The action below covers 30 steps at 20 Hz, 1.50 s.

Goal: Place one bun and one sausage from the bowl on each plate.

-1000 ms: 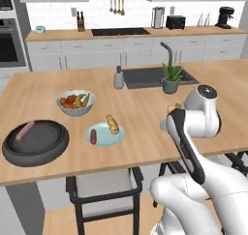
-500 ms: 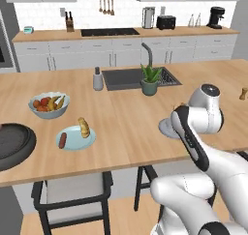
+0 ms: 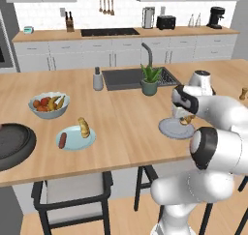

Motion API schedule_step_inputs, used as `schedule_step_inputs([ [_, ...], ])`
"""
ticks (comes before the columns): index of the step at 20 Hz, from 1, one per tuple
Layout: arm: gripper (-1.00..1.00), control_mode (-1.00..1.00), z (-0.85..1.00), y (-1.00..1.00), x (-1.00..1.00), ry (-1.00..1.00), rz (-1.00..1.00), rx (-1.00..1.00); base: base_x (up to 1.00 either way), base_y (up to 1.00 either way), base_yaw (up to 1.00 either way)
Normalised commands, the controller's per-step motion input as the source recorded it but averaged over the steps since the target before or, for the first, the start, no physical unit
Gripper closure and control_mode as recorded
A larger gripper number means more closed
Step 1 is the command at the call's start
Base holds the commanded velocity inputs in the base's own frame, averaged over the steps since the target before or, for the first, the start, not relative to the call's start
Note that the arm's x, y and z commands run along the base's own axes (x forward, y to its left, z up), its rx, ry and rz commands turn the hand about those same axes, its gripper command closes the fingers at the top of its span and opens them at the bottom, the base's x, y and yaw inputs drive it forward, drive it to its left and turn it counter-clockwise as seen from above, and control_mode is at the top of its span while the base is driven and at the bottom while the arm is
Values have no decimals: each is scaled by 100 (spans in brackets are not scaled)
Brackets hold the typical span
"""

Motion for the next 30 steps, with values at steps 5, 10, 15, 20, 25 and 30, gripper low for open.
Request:
schedule_step_inputs([
  [5,100,-100,-87,-56,57,12,23,3,0,0,0],
  [10,100,-100,-53,-7,12,0,17,0,0,0,0],
  [15,100,-100,-30,-10,-3,0,12,0,0,0,0],
  [20,100,-100,-34,2,1,0,8,-1,0,0,0],
  [25,100,-100,-1,9,28,0,3,0,0,0,0],
  [30,-100,-100,-4,8,25,0,3,0,0,0,0],
])
